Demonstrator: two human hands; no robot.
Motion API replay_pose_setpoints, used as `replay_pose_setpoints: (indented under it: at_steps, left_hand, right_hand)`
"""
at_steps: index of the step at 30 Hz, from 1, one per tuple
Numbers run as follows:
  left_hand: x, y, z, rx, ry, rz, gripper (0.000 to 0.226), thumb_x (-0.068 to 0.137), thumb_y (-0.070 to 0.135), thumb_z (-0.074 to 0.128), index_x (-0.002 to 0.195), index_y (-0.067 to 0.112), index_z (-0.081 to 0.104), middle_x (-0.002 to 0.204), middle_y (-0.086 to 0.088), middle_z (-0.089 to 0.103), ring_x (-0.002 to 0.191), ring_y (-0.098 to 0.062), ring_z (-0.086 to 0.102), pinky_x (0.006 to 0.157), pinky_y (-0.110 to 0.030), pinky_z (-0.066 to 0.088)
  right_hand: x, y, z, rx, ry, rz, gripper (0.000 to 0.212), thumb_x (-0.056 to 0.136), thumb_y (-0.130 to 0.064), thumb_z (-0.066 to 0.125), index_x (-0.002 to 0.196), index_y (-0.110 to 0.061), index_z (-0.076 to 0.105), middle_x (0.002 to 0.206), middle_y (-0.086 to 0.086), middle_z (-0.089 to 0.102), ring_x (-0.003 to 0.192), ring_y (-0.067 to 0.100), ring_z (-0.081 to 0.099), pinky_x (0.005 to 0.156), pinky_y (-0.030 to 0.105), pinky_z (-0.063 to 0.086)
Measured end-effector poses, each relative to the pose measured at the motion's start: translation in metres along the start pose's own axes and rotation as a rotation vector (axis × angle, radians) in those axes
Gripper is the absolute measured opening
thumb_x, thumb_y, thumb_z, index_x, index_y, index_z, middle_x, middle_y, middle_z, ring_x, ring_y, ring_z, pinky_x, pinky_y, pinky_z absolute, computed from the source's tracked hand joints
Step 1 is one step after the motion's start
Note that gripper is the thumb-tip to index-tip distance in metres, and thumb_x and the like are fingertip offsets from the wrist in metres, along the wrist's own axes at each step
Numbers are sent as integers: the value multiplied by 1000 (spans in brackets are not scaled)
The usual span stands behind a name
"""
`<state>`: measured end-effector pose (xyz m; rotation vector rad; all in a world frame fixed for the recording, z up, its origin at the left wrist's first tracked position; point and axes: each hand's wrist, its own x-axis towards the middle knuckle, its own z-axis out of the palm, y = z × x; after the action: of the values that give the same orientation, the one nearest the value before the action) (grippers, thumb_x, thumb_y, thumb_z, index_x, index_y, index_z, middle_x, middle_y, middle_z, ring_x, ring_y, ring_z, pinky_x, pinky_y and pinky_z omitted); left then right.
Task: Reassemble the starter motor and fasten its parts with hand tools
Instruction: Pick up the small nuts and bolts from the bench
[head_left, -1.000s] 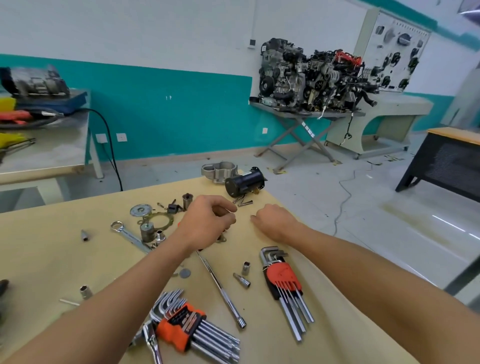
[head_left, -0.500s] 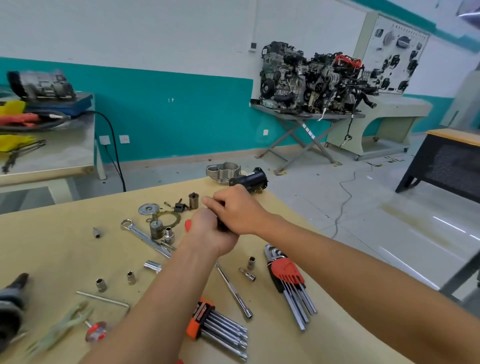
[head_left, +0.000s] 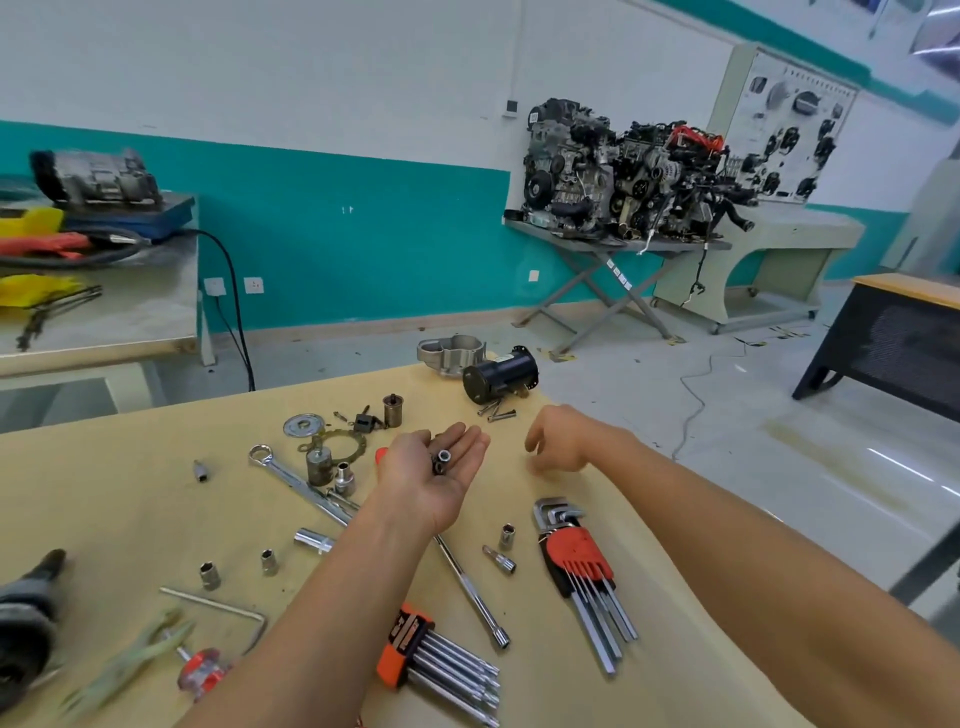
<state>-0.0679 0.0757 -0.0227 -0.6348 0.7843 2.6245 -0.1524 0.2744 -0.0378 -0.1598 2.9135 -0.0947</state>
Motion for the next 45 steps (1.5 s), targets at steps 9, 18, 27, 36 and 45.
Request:
replay_pose_setpoints:
  at_steps: [9, 18, 27, 36, 45]
  left_hand:
    - [9, -3, -4, 72, 86, 26, 44, 107, 19, 36, 92, -14, 61, 93, -30, 67, 84, -39, 67, 79, -42, 56]
    - [5, -6, 0, 12, 38, -11, 47, 109, 21, 31, 96, -16, 58, 94, -30, 65, 85, -42, 65, 85, -47, 54]
    - [5, 2, -14, 97, -27, -55, 46, 108, 20, 33, 102, -17, 61, 87, -30, 72, 90, -43, 68, 84, -45, 55]
    - [13, -7, -17, 149, -41, -72, 46, 107, 21, 37, 103, -16, 63, 93, -29, 73, 72, -40, 74, 66, -43, 61]
    - [12, -9, -12, 165, -53, -74, 45, 107, 21, 38, 103, -15, 65, 94, -29, 73, 73, -40, 74, 67, -42, 61]
  right_hand:
    - [-2, -25, -9, 117, 51, -198, 15, 80, -12, 71, 93, -11, 79, 90, 4, 76, 79, 14, 67, 76, 34, 59]
    - [19, -34, -45, 344, 203, -371, 20, 87, -8, 69, 103, -17, 77, 95, 0, 74, 79, 9, 68, 81, 31, 58]
    - [66, -2, 0, -267, 228, -292, 60, 88, -4, 54, 141, -33, 51, 137, 2, 61, 117, 25, 60, 93, 38, 51]
    - [87, -13, 9, -397, 193, -308, 40, 92, -4, 53, 129, -18, 57, 121, 7, 61, 101, 27, 62, 84, 38, 53]
    - [85, -13, 5, -386, 122, -192, 19, 91, 0, 55, 106, -8, 63, 104, 10, 53, 82, 26, 56, 68, 34, 43]
